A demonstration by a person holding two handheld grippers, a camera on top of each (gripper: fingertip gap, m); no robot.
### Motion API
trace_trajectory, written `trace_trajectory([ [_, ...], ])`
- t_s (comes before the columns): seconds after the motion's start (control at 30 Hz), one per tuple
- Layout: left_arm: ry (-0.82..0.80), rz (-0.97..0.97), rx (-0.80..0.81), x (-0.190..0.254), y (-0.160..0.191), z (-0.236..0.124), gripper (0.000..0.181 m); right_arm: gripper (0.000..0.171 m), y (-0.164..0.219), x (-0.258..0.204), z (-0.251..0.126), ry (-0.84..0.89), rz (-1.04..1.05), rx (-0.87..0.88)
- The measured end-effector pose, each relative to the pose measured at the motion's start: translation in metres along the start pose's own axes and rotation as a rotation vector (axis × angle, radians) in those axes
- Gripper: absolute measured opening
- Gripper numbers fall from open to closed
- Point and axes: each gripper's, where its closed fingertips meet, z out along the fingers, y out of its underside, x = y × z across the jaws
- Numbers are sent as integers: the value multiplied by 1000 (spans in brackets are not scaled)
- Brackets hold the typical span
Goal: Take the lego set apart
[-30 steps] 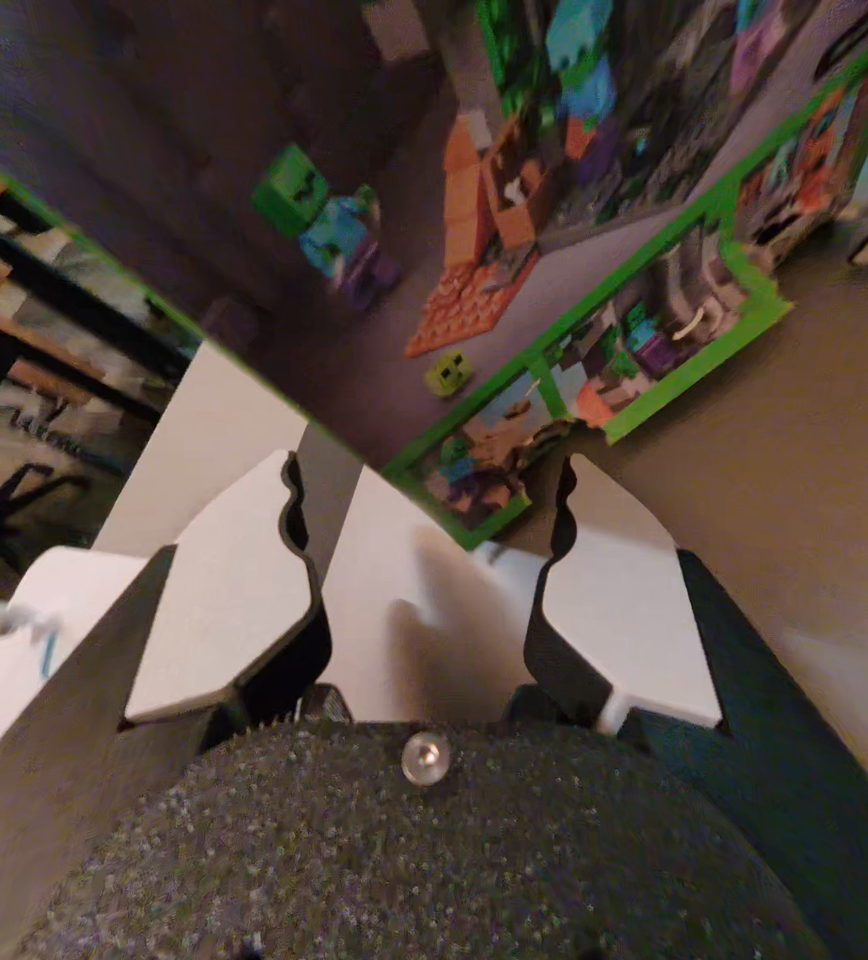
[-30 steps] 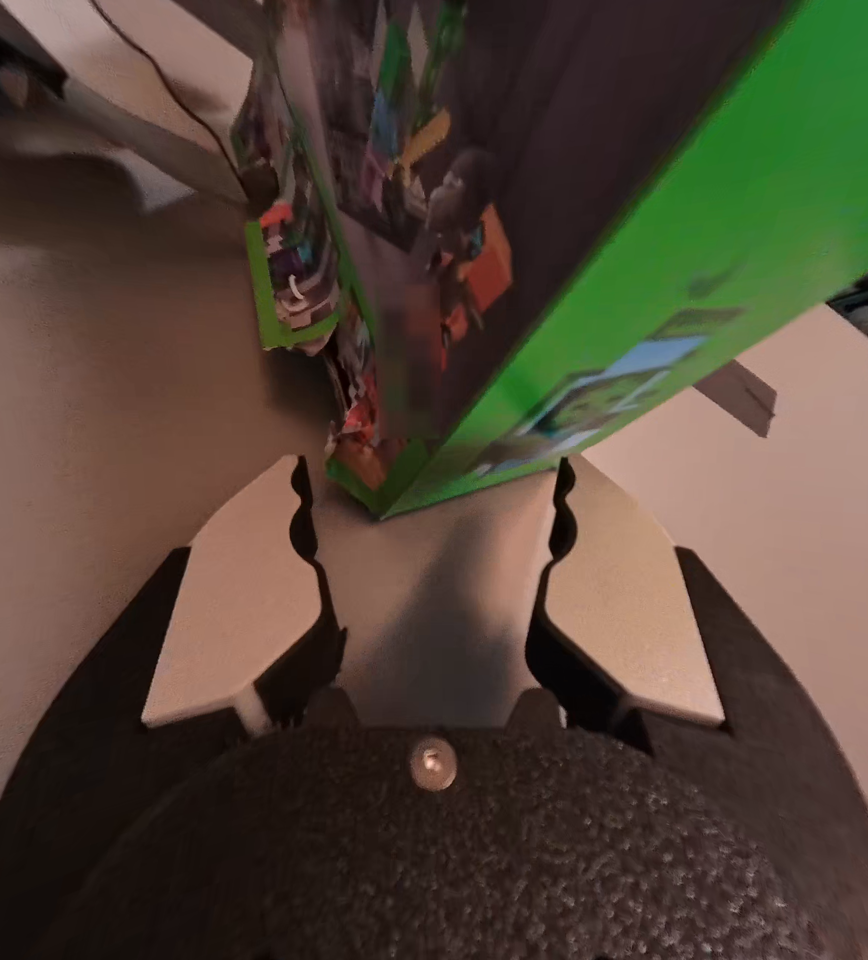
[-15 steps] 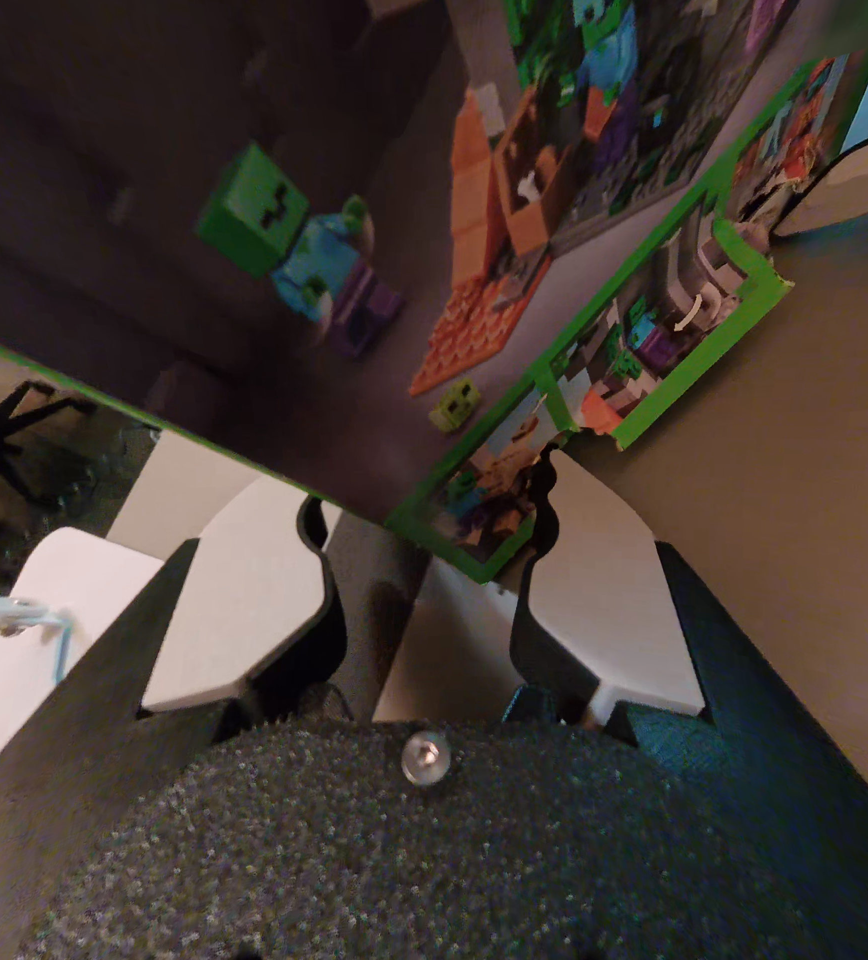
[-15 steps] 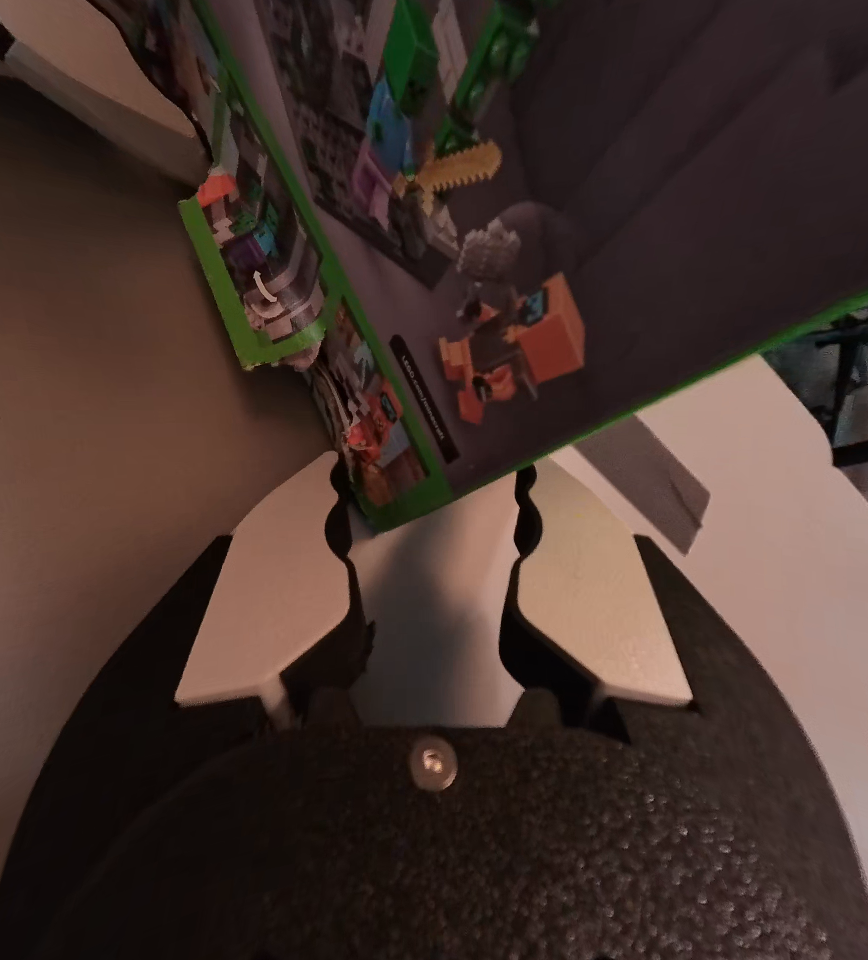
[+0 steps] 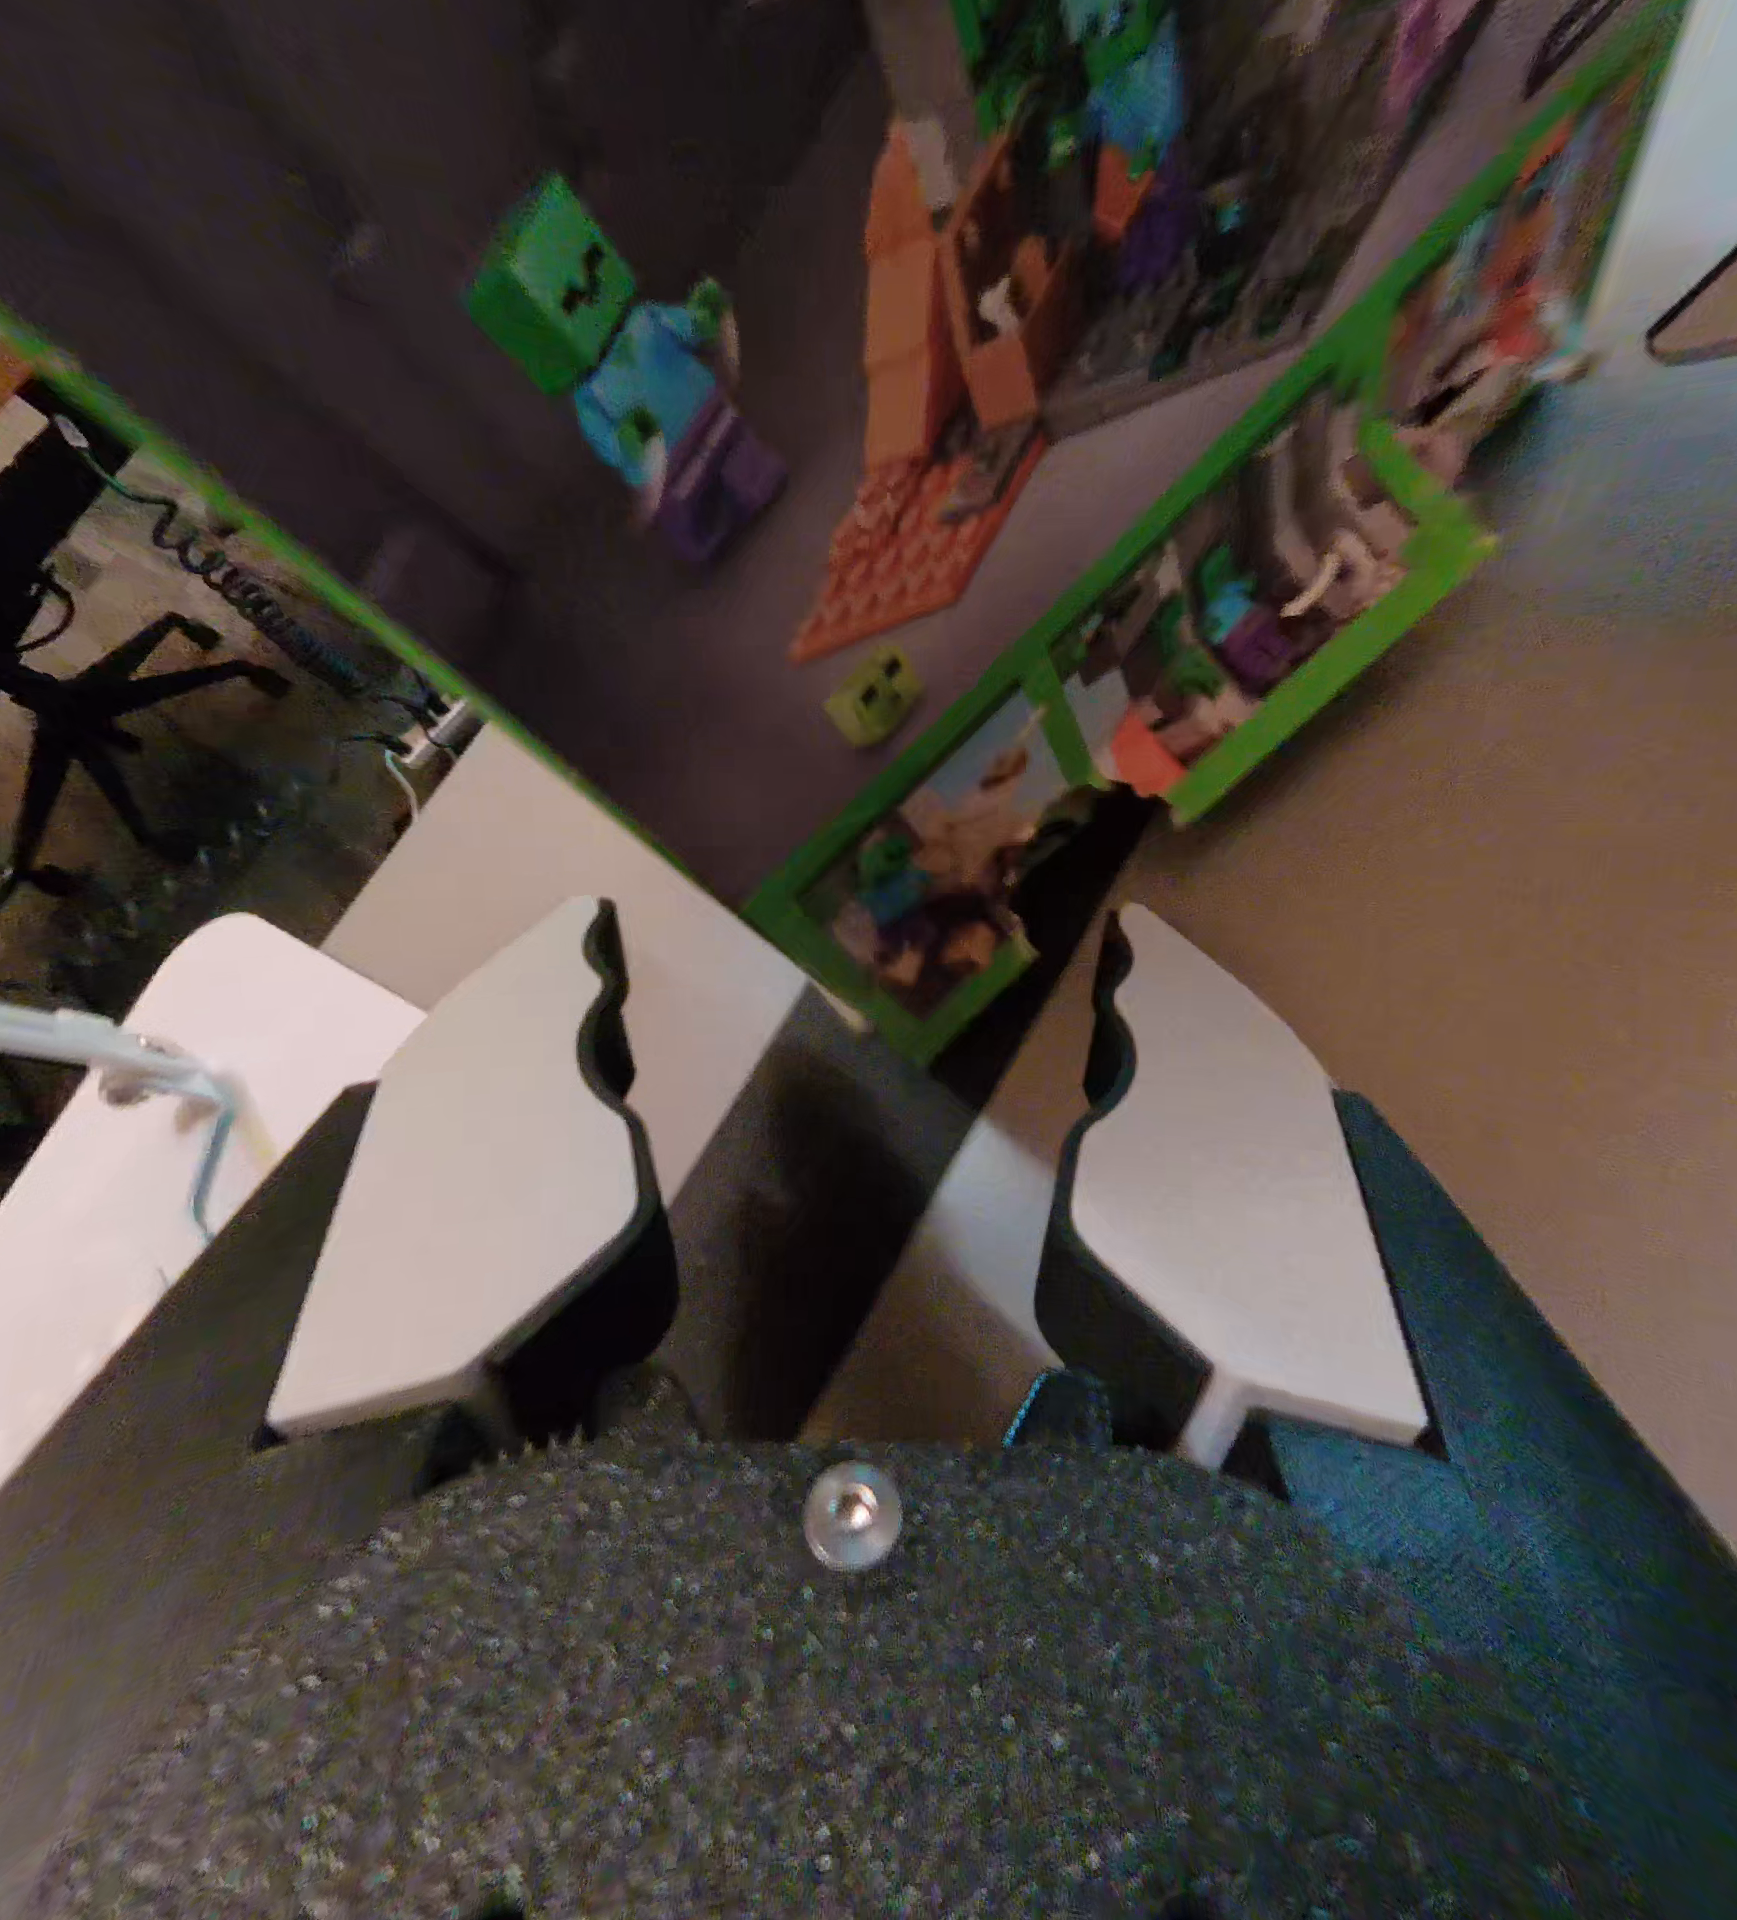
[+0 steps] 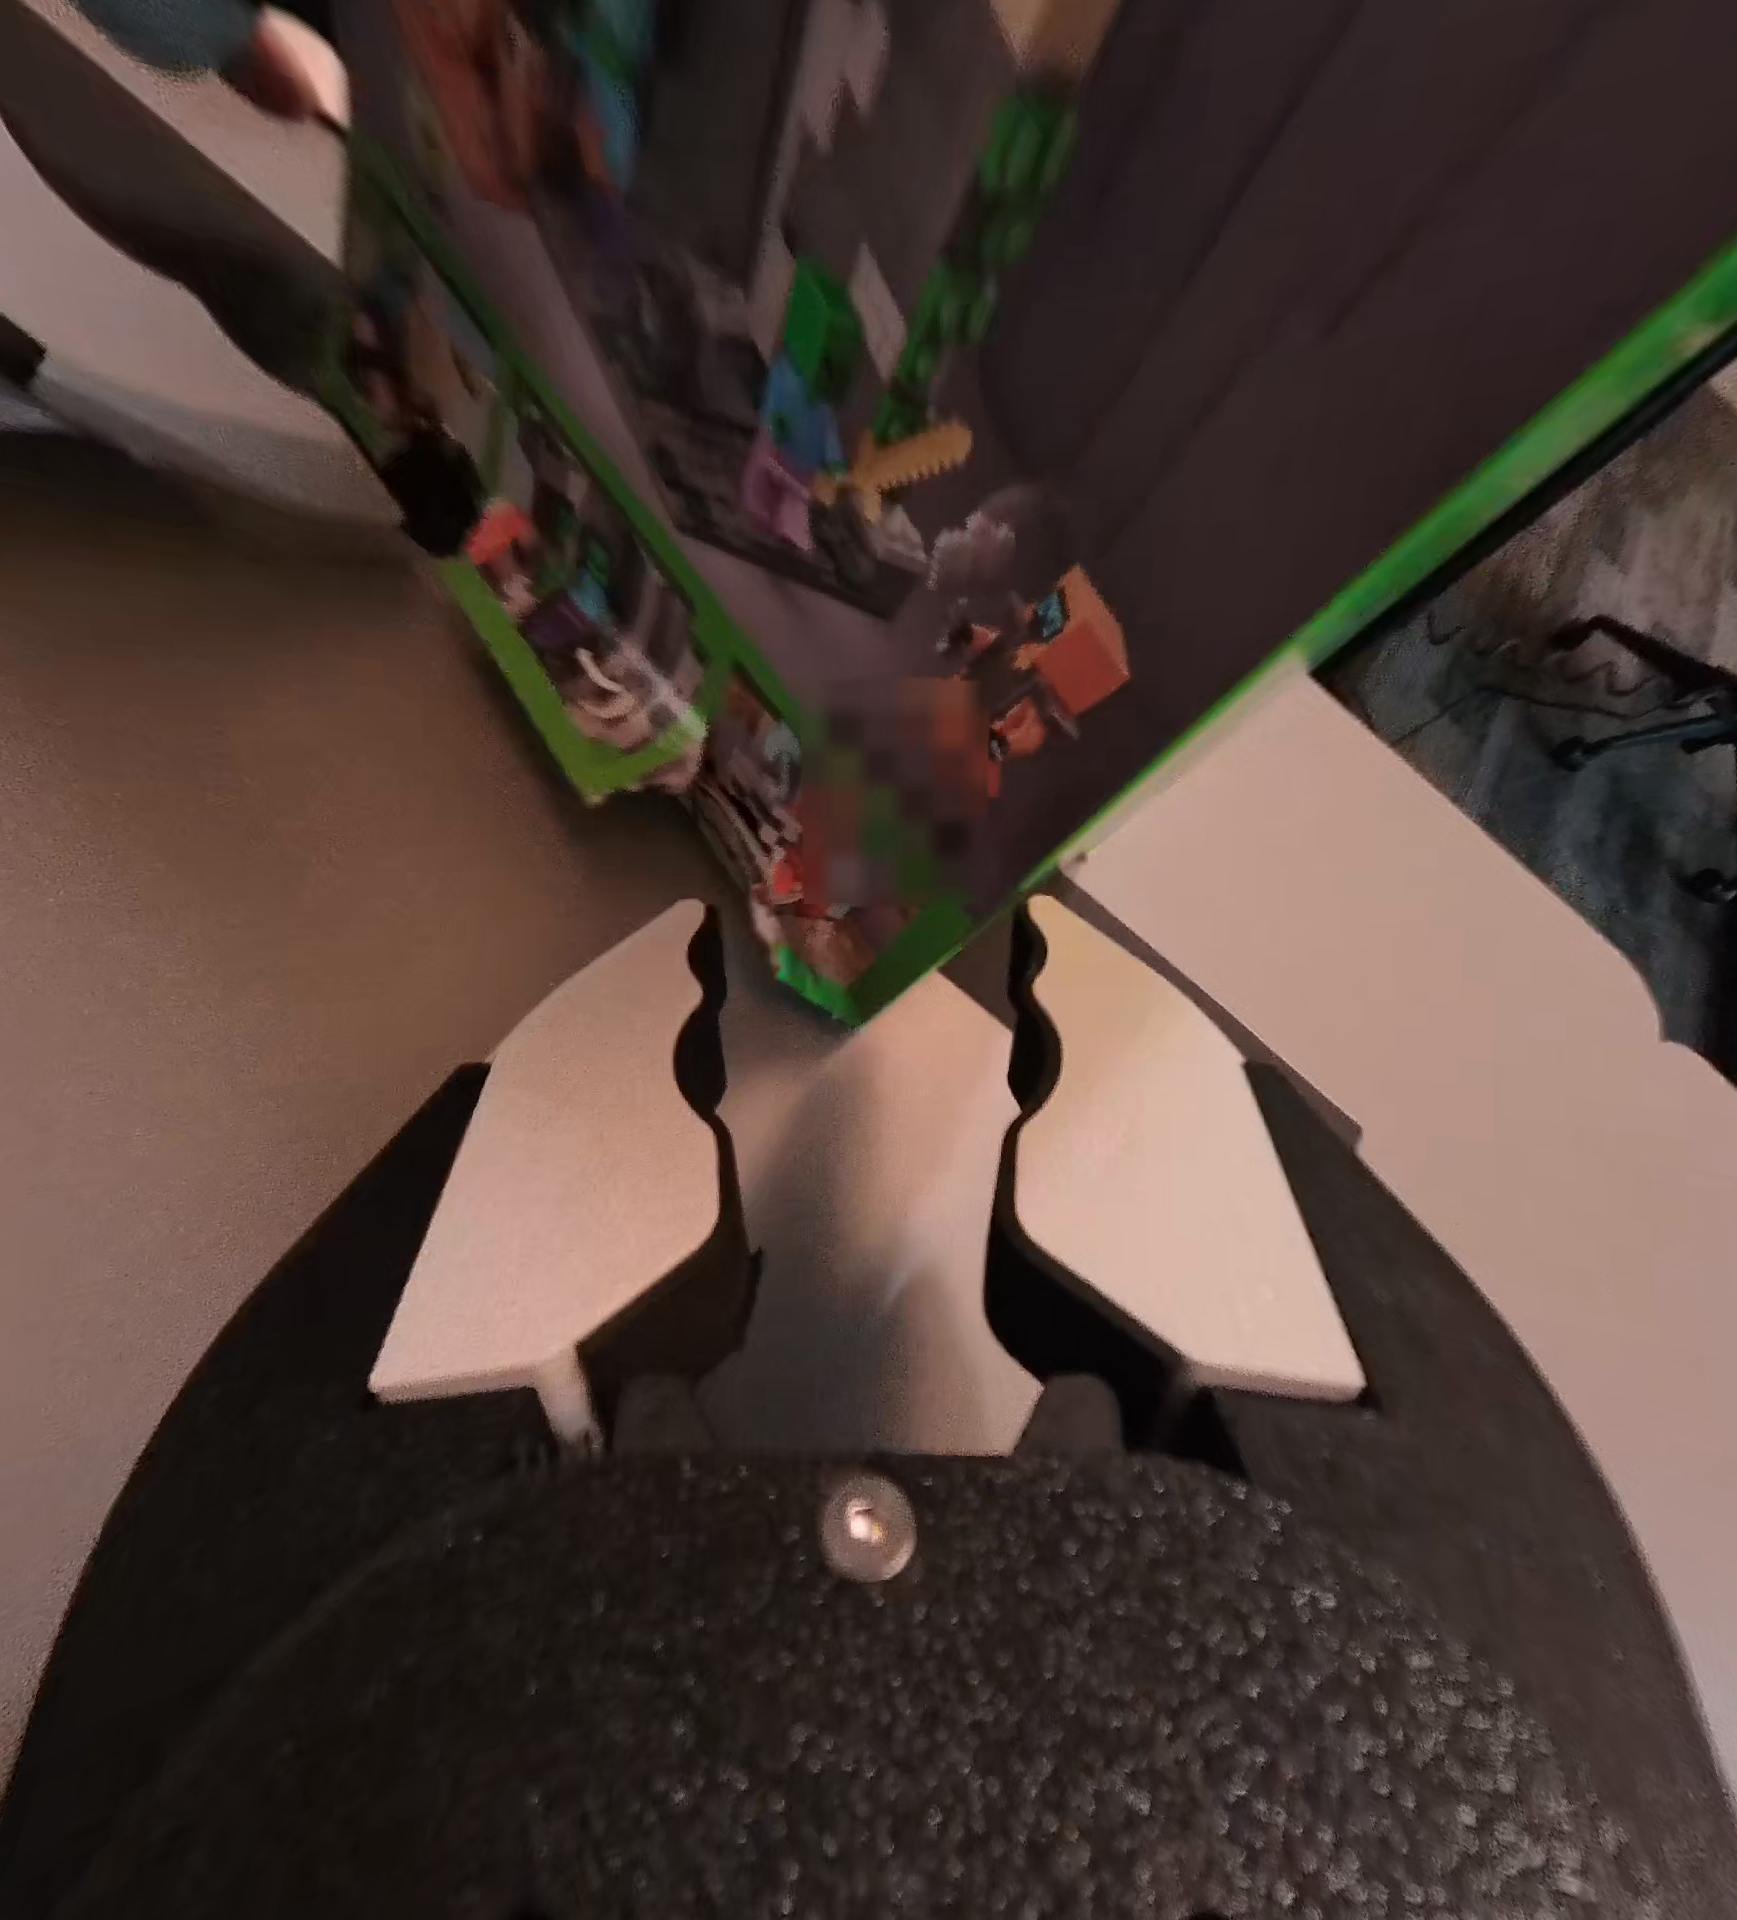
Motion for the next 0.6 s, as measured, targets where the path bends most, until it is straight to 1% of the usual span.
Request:
trace_trajectory([
  [0.03,-7,-20,22,1,-2,-10,87,53,-4,-3,-11,12,5,12],
  [0.07,-28,-39,62,2,-8,-24,83,55,-6,-6,-21,25,21,14],
  [0.13,-61,-121,172,7,-23,-58,68,55,-17,-18,-45,33,72,59],
  [0.23,-95,-203,350,22,-52,-122,47,54,-45,-41,-87,84,136,159],
  [0.33,-149,-241,458,30,-73,-182,32,39,-74,-65,-130,164,211,270],
  [0.4,-165,-273,497,36,-82,-216,22,25,-88,-75,-154,251,266,325],
  [0.43,-190,-285,501,37,-83,-230,18,20,-93,-80,-164,291,291,345],
  [0.5,-225,-307,509,41,-83,-255,3,9,-98,-87,-180,369,339,365],
  [0.57,-258,-344,505,45,-76,-278,0,0,-96,-91,-194,455,378,364],
  [0.6,-270,-367,497,47,-70,-288,0,0,-94,-92,-199,499,400,362],
])
